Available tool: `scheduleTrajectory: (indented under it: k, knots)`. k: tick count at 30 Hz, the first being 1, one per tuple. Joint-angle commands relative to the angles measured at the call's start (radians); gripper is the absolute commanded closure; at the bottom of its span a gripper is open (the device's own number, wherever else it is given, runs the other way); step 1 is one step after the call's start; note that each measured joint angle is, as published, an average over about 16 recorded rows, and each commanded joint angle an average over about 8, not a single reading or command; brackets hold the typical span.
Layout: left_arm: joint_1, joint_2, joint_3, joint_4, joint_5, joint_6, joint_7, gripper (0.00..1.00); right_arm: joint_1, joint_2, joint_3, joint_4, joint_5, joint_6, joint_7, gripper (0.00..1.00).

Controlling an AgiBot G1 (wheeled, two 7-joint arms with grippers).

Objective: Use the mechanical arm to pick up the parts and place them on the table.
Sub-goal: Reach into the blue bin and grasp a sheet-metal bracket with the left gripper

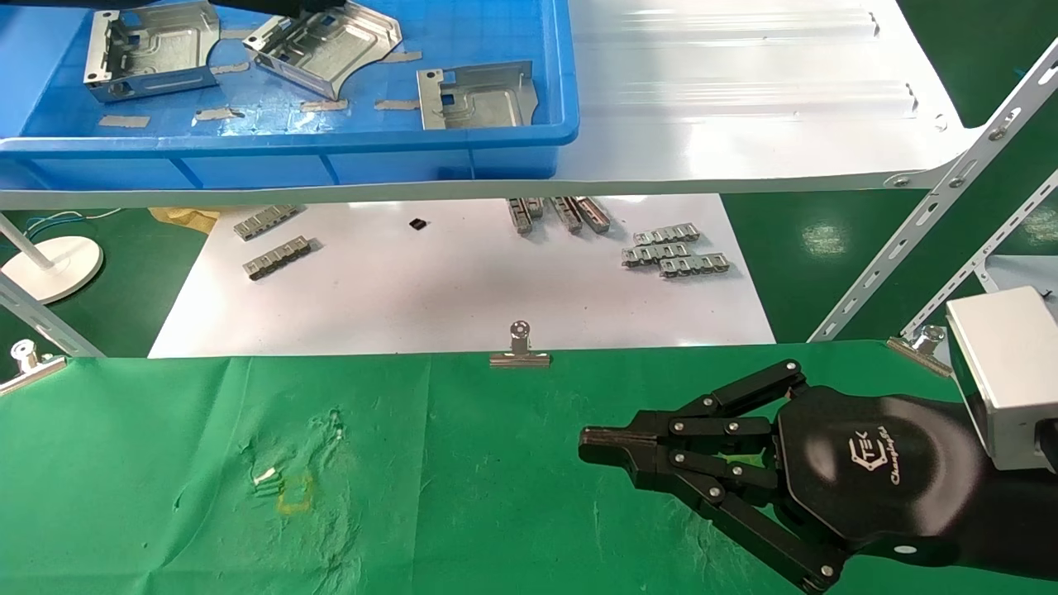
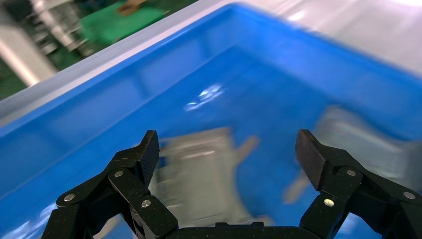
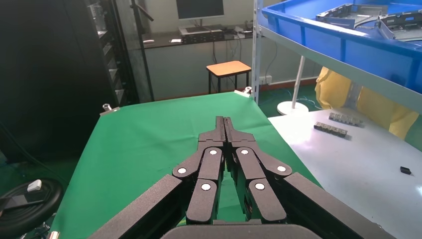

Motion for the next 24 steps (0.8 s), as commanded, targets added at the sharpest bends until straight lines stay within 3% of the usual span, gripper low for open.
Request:
scheduleTrajectory:
  k: [1, 2, 10, 24]
  knots:
    - [-0.024, 0.024, 0.014, 0.059, 0.029, -0.048, 0.001, 0.0, 0.0, 0.0, 0.0, 0.0, 0.0, 0.0, 0.0, 1.0]
    - [-0.029, 0.032, 0.019, 0.077, 0.038, -0.056, 0.001, 0.03, 0.0, 0.0, 0.0, 0.0, 0.0, 0.0, 0.0, 1.0]
    - [-0.05, 0.065, 0.053, 0.172, 0.089, -0.084, 0.023, 0.99, 0.0, 0.0, -0.001, 0.0, 0.001, 0.0, 0.0, 1.0]
    - [-0.045, 0.098, 0.048, 0.243, 0.085, -0.242, 0.072, 1.0, 0.0, 0.001, -0.002, 0.0, 0.001, 0.001, -0.001, 1.0]
